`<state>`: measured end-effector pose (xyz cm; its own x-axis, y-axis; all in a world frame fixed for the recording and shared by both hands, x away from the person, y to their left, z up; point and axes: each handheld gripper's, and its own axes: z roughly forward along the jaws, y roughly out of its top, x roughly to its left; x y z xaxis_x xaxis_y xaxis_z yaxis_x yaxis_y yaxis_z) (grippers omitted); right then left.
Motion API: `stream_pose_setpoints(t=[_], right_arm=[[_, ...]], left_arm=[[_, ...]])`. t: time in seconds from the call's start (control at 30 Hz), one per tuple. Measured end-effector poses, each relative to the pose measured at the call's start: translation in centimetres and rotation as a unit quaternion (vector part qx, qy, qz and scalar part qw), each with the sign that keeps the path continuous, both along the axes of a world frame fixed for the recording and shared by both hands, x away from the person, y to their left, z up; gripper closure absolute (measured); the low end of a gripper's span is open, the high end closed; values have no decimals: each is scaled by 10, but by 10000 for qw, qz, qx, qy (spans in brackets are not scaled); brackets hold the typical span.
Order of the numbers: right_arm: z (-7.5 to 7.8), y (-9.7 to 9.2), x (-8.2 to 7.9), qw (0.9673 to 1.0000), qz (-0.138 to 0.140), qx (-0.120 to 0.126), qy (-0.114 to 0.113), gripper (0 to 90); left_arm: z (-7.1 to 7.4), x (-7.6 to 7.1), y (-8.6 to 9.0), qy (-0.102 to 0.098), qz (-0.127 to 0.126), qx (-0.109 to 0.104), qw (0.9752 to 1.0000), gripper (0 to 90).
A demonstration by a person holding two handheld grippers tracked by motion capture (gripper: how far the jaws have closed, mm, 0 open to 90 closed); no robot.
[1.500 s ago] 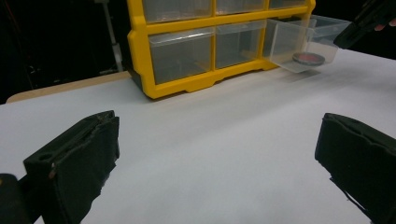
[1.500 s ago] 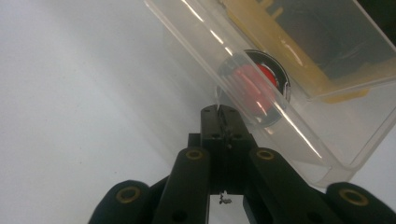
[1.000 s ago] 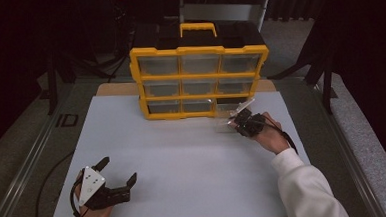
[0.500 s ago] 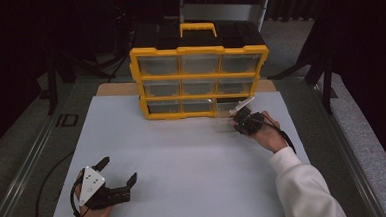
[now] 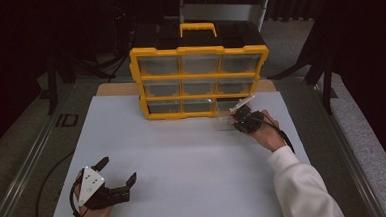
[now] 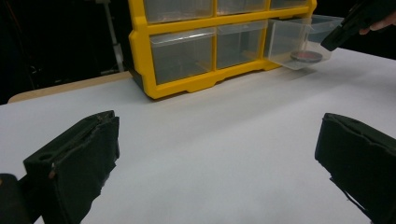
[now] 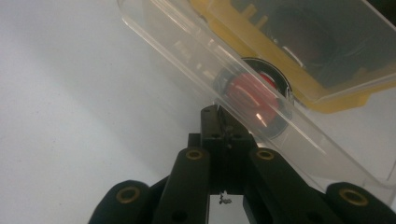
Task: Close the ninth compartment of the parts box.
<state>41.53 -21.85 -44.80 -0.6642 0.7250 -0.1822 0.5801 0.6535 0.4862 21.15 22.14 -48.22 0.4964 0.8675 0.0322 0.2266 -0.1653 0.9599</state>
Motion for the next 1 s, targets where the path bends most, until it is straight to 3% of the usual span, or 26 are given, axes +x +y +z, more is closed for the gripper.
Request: stream_pose_setpoints(t=[1.0], right_arm=[[-2,1,10,9994,-271,160,-133,897]], left_arm=[[0,0,-1,-3,-6,9,10000,0]])
